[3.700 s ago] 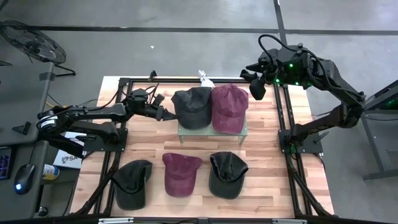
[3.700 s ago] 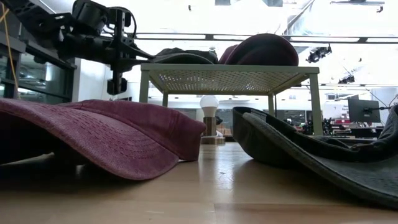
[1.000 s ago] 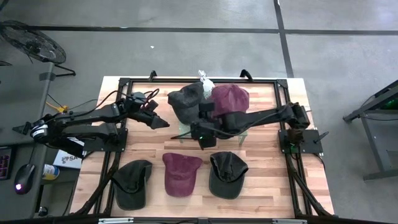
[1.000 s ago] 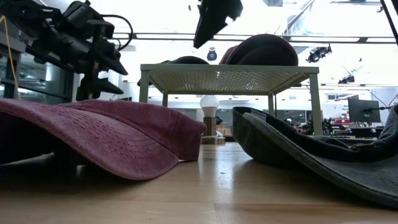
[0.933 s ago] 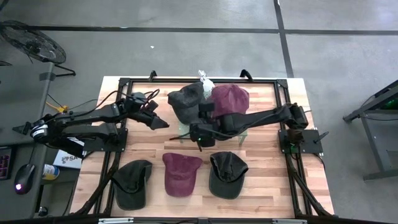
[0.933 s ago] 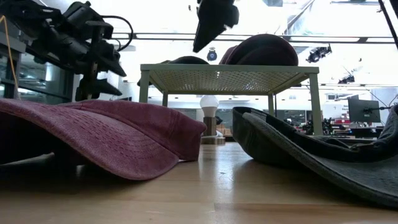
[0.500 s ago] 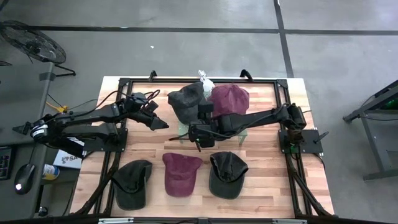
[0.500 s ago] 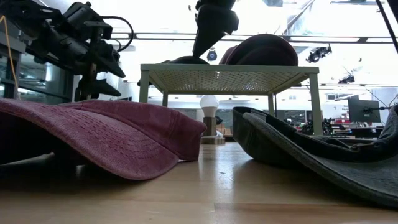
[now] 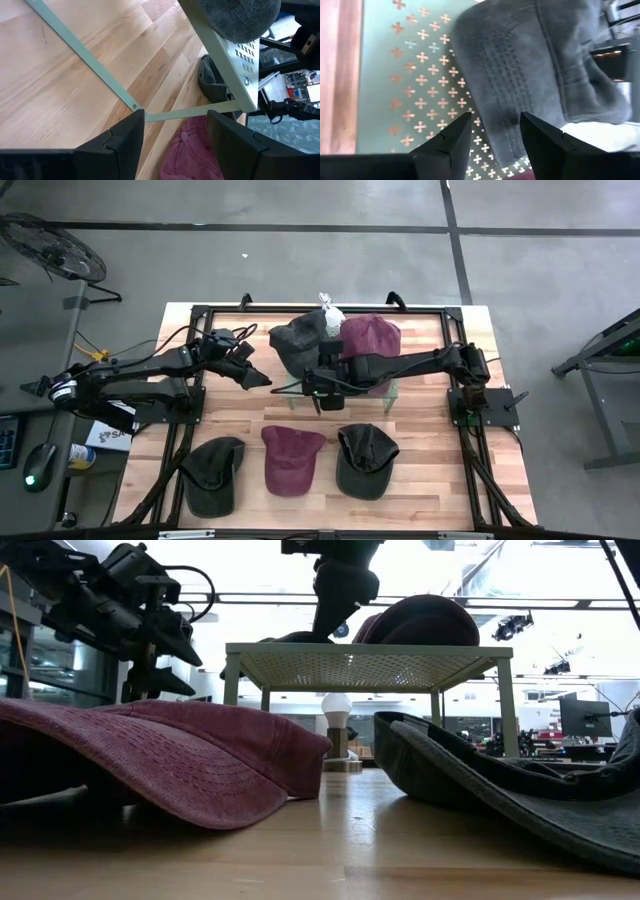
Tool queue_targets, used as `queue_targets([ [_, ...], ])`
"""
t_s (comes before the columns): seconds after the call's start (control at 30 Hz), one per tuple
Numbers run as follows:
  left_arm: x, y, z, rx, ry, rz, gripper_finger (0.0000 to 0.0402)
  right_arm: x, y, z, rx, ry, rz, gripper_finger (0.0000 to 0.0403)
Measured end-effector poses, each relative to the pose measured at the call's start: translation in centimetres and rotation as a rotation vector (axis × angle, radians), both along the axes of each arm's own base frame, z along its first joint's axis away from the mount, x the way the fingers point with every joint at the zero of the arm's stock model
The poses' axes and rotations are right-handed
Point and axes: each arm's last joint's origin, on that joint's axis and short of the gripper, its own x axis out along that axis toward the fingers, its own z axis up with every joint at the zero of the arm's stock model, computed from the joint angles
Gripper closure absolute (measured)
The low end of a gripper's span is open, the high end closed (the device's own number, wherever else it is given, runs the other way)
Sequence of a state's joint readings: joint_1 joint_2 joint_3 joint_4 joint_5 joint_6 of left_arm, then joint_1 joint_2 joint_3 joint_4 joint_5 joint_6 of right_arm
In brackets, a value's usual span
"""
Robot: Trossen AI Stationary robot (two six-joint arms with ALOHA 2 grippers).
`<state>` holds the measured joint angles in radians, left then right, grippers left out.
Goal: Pick & Place hat
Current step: Adjust the black cap on the shelf
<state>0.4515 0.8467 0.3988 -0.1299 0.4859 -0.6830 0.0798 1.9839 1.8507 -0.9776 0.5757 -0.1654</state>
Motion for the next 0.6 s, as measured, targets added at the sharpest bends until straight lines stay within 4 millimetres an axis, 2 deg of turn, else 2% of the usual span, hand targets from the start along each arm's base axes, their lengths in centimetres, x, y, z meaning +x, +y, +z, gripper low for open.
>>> queue_targets([
  [0.3, 0.00, 0.00, 0.00, -0.001, 0.000, 0.001, 0.0190, -0.01, -0.10, 0.04, -0.022, -0.002, -0.012, 0.0262],
  [0.6, 0.00, 0.00, 0.00, 0.000, 0.000, 0.002, 0.0190, -0.02, -0.14, 0.09, -0.042, -0.006, -0.022, 0.0334],
])
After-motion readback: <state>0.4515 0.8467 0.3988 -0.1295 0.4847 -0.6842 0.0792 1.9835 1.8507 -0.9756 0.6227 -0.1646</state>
